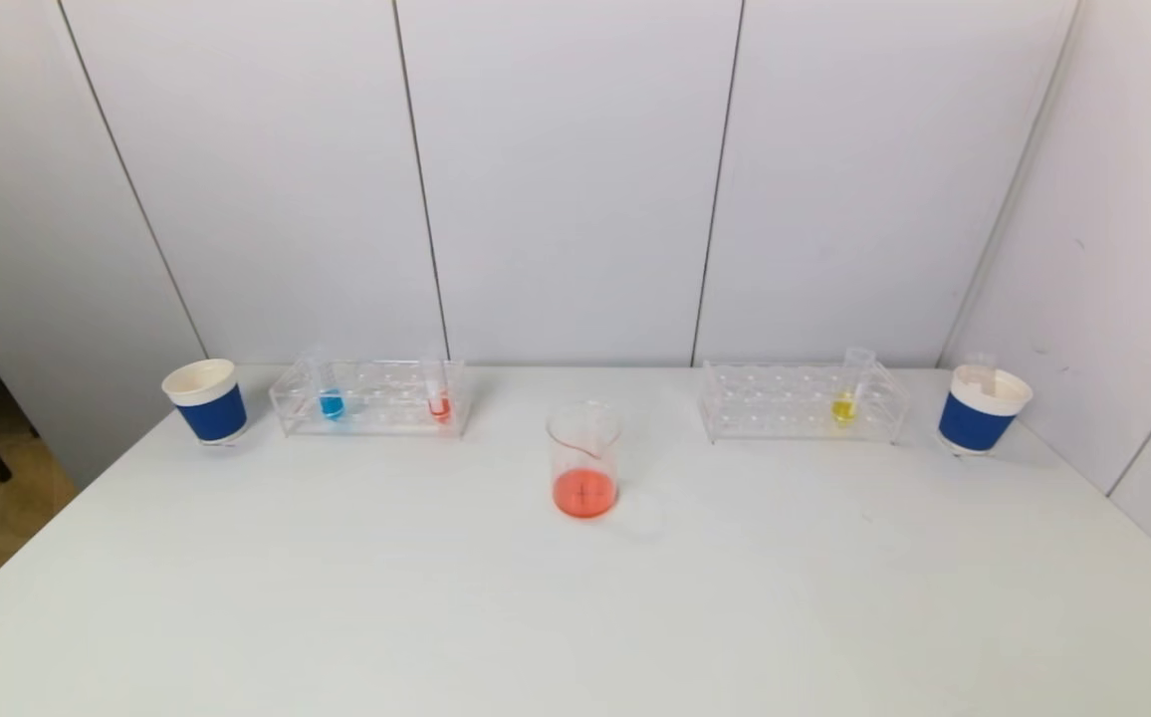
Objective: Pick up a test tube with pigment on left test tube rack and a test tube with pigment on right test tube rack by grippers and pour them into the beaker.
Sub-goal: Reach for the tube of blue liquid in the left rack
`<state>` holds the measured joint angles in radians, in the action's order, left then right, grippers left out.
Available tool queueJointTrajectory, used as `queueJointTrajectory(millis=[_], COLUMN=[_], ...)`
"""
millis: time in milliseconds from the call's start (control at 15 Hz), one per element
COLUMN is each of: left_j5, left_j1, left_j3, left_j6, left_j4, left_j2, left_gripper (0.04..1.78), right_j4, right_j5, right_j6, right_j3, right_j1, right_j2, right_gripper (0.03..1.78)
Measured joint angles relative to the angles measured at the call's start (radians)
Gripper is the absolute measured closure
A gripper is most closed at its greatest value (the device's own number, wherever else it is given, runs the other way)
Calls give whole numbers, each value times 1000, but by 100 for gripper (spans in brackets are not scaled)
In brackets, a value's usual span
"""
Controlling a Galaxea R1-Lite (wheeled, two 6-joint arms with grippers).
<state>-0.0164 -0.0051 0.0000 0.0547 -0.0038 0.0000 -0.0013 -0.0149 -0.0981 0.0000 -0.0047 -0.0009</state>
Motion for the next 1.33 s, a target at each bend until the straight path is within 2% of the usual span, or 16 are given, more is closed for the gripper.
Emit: queueJointTrajectory(millis=[1333], left_j5=[0], left_j1=[0], left_j3=[0], left_j6=[0], left_j4=[0], left_j2=[0], left_gripper=[6], right_j4=[0], right_j5=[0], right_j6=[0], right_j3=[0], right_j1=[0], right_j2=[0], right_gripper=[4])
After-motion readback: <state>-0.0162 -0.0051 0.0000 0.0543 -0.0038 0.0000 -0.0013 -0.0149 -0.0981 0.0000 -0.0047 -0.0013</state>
